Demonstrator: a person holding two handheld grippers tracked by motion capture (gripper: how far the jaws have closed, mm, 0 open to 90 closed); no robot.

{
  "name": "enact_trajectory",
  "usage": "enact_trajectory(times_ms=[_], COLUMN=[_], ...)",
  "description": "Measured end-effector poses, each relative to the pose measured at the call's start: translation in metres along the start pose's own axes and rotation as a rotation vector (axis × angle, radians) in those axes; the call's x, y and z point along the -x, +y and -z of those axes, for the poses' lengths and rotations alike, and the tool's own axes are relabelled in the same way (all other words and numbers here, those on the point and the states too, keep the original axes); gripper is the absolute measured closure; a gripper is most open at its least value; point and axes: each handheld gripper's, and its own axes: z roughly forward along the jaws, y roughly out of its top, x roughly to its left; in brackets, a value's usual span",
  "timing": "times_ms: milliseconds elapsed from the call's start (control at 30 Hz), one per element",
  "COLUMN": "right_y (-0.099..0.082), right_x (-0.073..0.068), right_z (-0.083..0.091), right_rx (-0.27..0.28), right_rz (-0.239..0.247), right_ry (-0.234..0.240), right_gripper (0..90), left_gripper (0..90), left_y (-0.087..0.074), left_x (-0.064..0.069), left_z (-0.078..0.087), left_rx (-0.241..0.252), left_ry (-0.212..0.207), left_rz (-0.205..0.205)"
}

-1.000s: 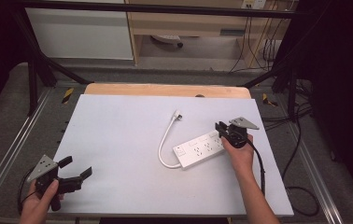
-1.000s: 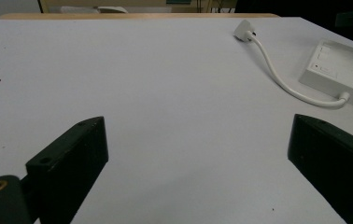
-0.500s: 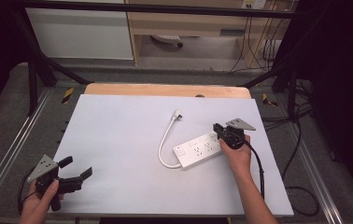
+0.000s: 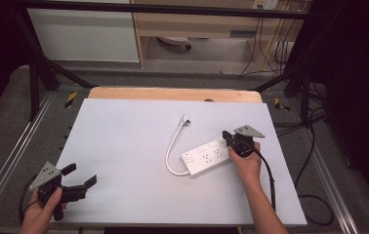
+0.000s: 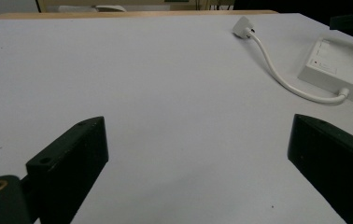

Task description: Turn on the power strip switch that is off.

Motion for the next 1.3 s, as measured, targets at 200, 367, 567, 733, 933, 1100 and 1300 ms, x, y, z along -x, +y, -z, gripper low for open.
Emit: enact_trajectory(times_ms=[200, 367, 567, 733, 933, 1100, 1300], right_y=[-0.0021, -0.0045, -0.0067, -0.0075, -0.0080, -0.0084, -0.0090], right_x=[-0.0010, -0.0038, -0.0061, -0.0076, -0.0086, -0.0085, -0.0094], right_z=[-0.0004, -0.0016, -0.0027, -0.0032, -0.0040, -0.0041, -0.0047], right_rx=[-0.006, -0.016, -0.026, -0.028, -0.030, -0.031, -0.031], right_rz=[0.005, 0.010, 0.018, 0.023, 0.025, 0.026, 0.026], right_ry=[0.005, 0.014, 0.019, 0.023, 0.026, 0.027, 0.030], right_gripper=[89.7, 90.0, 90.0, 90.0, 90.0, 90.0, 90.0], left_gripper=[5.4, 5.4, 5.3, 5.3, 5.4, 5.4, 5.3], left_y=[0.0000, -0.0001, -0.0001, -0.0001, -0.0002, -0.0002, -0.0003], left_x=[0.0004, 0.0003, 0.0006, 0.0008, 0.0007, 0.0010, 0.0012], left_z=[-0.0002, -0.0003, -0.0004, -0.0005, -0.0005, -0.0008, -0.0010], left_rx=[-0.001, -0.002, -0.003, -0.005, -0.007, -0.007, -0.008], left_ry=[0.000, 0.002, 0.001, -0.001, -0.002, -0.002, -0.005], left_rz=[-0.003, -0.005, -0.006, -0.006, -0.008, -0.007, -0.010])
